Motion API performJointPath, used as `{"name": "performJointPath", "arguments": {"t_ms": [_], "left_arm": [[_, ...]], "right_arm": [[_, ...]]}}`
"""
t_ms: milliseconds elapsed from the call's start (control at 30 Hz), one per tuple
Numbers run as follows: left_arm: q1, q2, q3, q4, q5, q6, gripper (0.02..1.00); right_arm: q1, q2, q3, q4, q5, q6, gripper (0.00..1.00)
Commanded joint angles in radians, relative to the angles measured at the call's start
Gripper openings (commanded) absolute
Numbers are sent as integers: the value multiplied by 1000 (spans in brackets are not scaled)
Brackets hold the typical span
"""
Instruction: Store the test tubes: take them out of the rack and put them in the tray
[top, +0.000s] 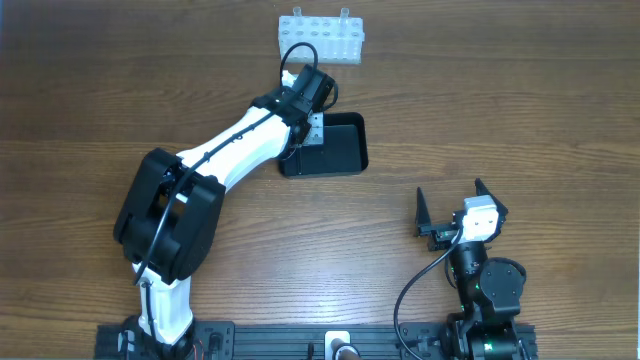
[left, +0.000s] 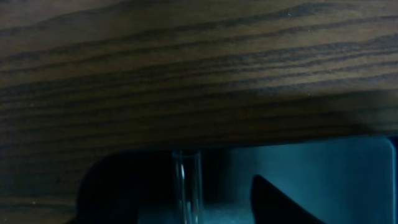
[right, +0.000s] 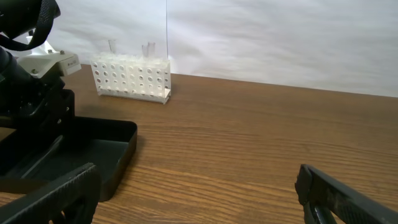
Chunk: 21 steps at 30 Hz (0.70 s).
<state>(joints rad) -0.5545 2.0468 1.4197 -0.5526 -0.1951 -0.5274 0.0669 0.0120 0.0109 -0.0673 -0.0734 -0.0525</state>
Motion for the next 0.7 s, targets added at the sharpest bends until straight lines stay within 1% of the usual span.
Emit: {"name": "performJointPath", "arguments": {"t_ms": [33, 133, 233, 267, 300, 333, 400, 500, 533, 600, 700], "left_arm": [[-16, -69, 8, 4, -47, 2, 656], [-23, -143, 8, 33, -80, 2, 715], [-29, -216, 8, 104, -144, 3, 779], [-31, -244, 8, 149, -190, 3, 814], [-32, -256, 8, 176, -218, 4, 838], [-32, -267, 8, 220, -261, 8, 847], [-32, -272, 8, 319, -323, 57, 860], [-25, -261, 8, 474, -406, 135, 906], [-18, -251, 8, 520, -423, 152, 917], [0, -229, 8, 598, -426, 182, 921], [30, -176, 8, 713, -425, 184, 961]], "right_arm": [[-5, -7, -5, -2, -12, 3, 993], [-5, -7, -5, -2, -12, 3, 993], [-5, -7, -5, -2, -12, 3, 991], [-5, -7, -5, -2, -12, 3, 991], [-5, -7, -5, -2, -12, 3, 991], [-5, -7, -5, -2, -12, 3, 991], [-5, -7, -5, -2, -12, 3, 993], [-5, -7, -5, -2, -12, 3, 991], [-5, -7, -5, -2, -12, 3, 993], [-5, -7, -5, -2, -12, 3, 993], [-5, -7, -5, -2, -12, 3, 991]]}}
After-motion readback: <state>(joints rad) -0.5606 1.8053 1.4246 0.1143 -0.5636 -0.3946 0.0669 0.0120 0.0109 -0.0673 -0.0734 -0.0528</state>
